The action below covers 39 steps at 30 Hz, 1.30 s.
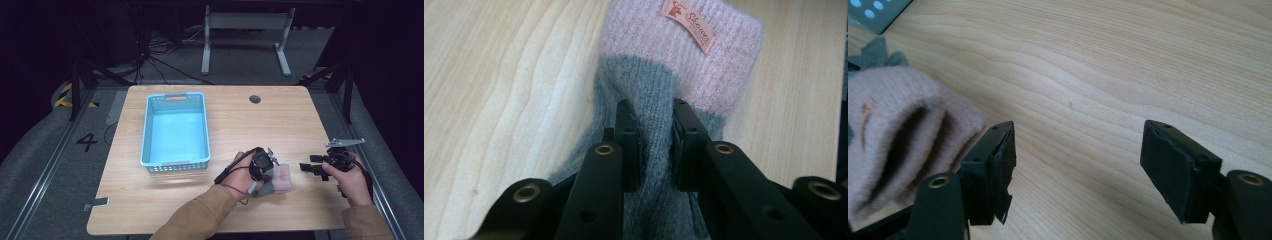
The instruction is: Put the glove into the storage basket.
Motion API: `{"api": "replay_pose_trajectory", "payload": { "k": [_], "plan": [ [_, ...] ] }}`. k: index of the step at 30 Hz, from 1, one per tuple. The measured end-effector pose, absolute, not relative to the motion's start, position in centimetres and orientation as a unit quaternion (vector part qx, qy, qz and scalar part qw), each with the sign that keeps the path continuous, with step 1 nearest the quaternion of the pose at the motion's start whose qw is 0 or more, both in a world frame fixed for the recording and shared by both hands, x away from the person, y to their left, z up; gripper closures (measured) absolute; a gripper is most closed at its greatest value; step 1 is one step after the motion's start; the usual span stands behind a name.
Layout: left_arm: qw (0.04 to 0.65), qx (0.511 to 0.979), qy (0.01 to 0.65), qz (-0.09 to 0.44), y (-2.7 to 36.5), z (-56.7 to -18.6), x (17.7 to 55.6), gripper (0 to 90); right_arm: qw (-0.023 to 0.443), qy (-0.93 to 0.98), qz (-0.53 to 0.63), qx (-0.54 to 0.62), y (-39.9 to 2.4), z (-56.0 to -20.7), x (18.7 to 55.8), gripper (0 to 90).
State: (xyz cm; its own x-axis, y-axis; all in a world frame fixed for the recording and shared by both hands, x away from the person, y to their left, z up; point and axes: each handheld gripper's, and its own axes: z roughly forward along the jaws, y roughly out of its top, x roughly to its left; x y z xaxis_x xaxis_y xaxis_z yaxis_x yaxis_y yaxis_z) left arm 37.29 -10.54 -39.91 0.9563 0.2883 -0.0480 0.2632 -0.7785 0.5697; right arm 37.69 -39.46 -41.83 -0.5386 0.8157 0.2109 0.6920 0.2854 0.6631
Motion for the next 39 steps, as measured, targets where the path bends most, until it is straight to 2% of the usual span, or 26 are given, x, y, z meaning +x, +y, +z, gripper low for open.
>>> {"api": "replay_pose_trajectory", "payload": {
  "k": [16, 39],
  "plan": [
    [0.328, 0.928, 0.169, 0.046, -6.6, -36.0, 38.0, 77.3, 0.084, 0.806, 0.366, 0.458, -38.2, -41.5, 39.2, 31.0],
    [0.337, 0.909, 0.223, 0.099, 1.2, -31.6, 40.0, 77.4, 0.073, 0.821, 0.359, 0.438, -36.0, -41.8, 41.2, 30.8]
  ]
}}
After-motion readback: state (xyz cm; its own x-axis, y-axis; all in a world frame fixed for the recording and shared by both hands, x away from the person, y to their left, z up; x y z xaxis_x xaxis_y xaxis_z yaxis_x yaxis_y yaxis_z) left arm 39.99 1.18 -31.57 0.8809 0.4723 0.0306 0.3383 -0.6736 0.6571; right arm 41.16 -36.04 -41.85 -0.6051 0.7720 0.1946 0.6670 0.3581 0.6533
